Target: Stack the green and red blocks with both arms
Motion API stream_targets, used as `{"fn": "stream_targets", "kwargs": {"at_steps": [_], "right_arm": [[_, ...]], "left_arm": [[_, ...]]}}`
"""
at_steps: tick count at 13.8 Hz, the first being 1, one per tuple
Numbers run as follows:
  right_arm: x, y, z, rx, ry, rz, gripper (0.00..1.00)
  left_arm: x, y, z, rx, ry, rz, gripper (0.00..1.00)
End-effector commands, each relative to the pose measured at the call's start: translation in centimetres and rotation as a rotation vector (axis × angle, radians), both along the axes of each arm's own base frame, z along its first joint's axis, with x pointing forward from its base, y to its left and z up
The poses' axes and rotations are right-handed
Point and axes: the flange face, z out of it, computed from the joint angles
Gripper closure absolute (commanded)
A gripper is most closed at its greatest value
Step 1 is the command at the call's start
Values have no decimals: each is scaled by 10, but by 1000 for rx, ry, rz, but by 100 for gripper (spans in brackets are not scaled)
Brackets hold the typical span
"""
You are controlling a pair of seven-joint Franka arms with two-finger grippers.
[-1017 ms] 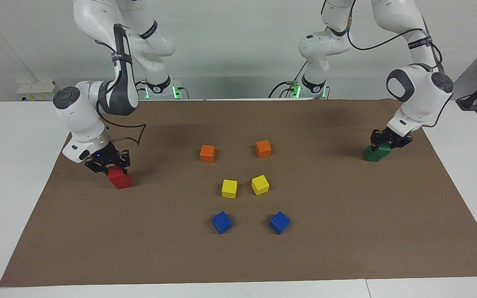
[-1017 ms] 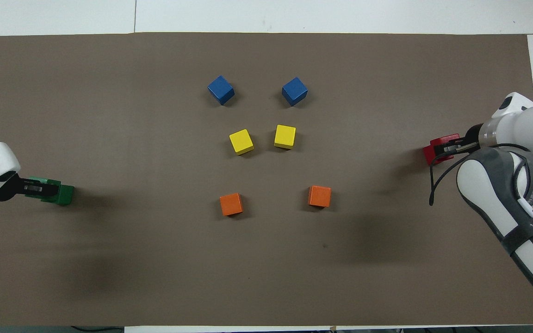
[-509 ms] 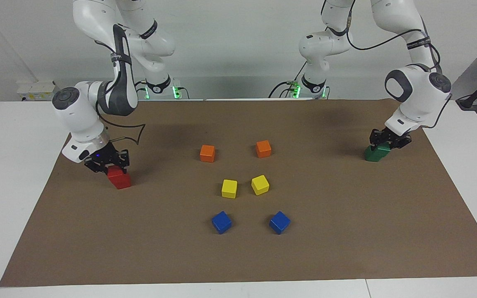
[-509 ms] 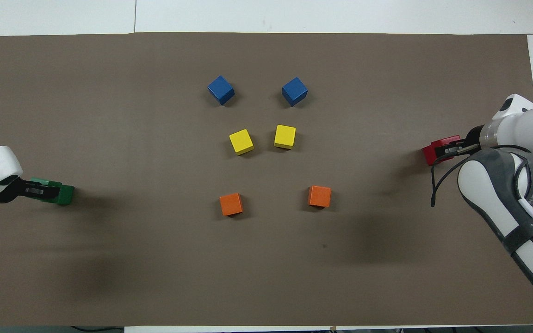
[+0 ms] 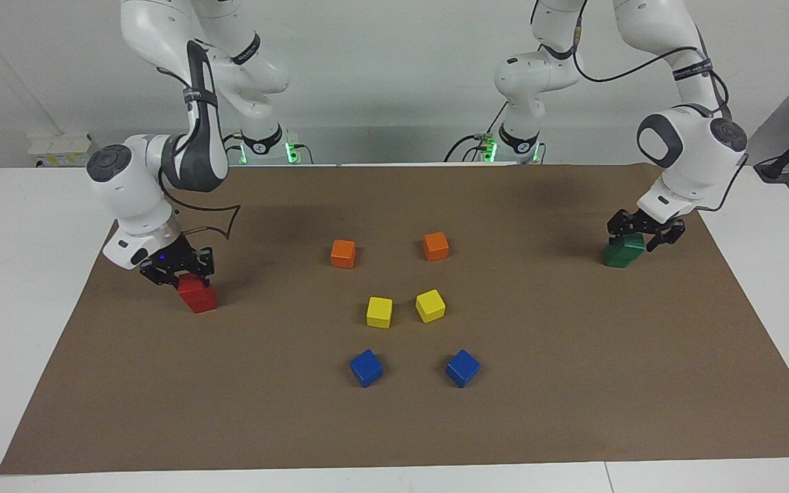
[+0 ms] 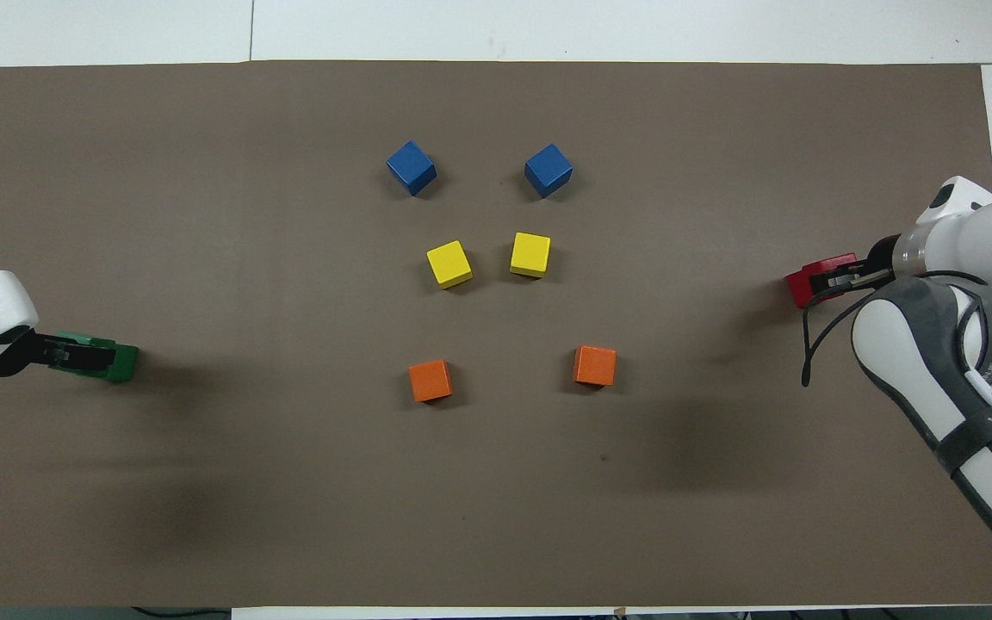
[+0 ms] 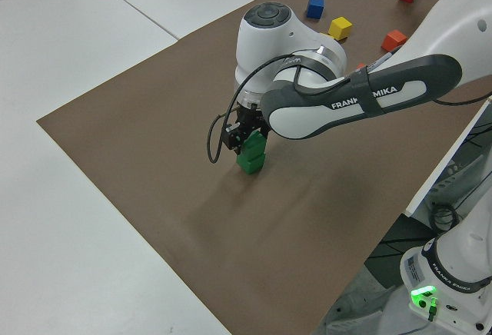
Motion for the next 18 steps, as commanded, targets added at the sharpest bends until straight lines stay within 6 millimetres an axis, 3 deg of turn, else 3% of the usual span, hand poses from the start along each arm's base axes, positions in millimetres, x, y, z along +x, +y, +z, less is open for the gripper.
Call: {"fn": "stream_targets", "kwargs": {"at_steps": [1, 5, 7, 10, 12, 15, 18], "right_arm": [[-5, -3, 0, 10, -16, 0, 0], [0, -5, 6, 9, -25, -1, 0], [7, -4, 26, 11, -25, 3, 0], [19, 7, 77, 24, 6, -41, 0], [18, 26, 119, 25, 15, -73, 0], [2, 56, 183, 21, -1, -104, 0], [-16, 60, 241, 22, 0, -118, 0]], "left_arm": [[13, 2, 36, 0, -11, -7, 0], [28, 4, 116, -1, -2, -11, 0], [34, -5, 158, -4, 0, 72, 0], [42, -49, 204, 13, 15, 295, 0], [47, -87, 231, 98, -10, 312, 0], [41, -99, 257, 97, 16, 353, 0], [33, -110, 262, 63, 73, 342, 0]]}}
